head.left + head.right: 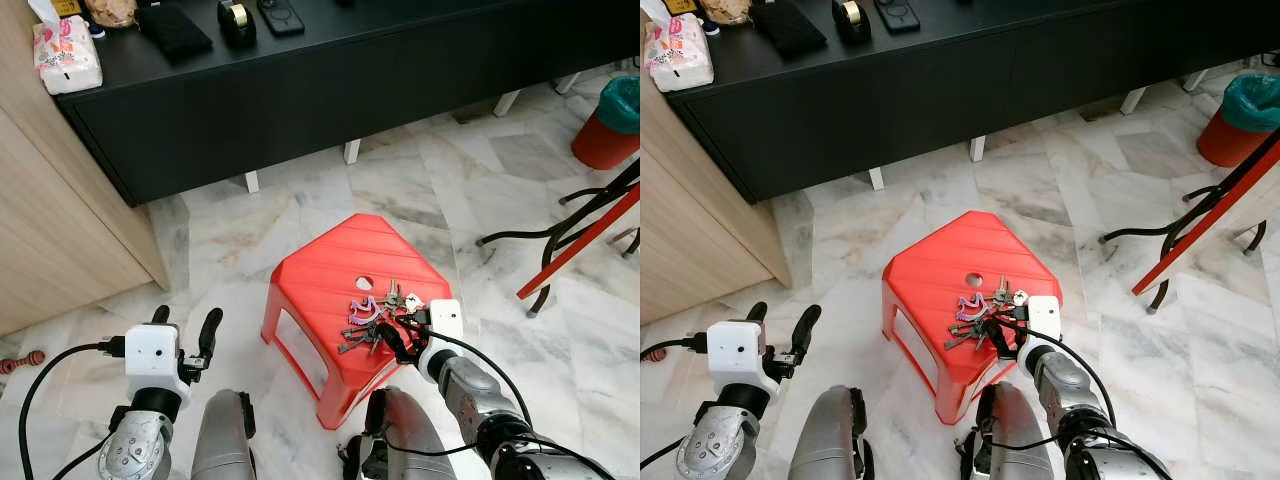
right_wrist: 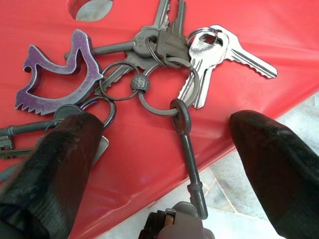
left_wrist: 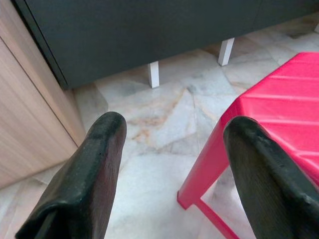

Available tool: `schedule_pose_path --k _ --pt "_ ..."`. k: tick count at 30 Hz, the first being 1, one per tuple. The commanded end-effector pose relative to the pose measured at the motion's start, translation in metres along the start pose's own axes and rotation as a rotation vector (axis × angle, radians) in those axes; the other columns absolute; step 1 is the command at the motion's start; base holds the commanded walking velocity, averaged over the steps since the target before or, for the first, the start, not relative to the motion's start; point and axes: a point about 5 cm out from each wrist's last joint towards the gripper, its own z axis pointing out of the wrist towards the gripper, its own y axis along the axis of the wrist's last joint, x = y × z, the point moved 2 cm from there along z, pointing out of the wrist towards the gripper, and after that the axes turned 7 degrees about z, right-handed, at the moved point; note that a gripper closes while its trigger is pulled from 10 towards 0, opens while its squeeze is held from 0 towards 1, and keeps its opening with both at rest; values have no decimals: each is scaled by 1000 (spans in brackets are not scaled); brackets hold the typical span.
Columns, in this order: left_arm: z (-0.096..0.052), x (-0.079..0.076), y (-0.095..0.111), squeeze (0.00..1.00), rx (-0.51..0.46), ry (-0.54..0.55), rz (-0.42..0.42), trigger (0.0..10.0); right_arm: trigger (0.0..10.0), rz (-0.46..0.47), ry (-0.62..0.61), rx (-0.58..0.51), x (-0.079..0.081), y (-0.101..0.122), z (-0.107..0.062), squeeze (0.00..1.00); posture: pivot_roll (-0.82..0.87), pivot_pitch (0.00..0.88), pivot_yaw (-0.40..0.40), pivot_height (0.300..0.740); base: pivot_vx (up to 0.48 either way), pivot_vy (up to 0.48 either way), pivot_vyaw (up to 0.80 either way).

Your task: Hang keys on a hook

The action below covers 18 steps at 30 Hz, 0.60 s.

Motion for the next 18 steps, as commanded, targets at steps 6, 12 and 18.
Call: schedule_pose_path --k 6,12,18 --pt "-5 -1 0 0 17 -21 28 10000 0 26 -27 52 -6 -20 -5 0 184 282 -89 621 0 0 0" --pt "-5 -2 0 0 21 -28 37 10000 0 26 -31 52 -6 -20 -5 0 184 283 -88 621 0 0 0" --pt "-6 -2 0 0 25 -34 43 10000 0 28 -36 53 -7 -21 -6 0 187 287 -86 621 0 0 0"
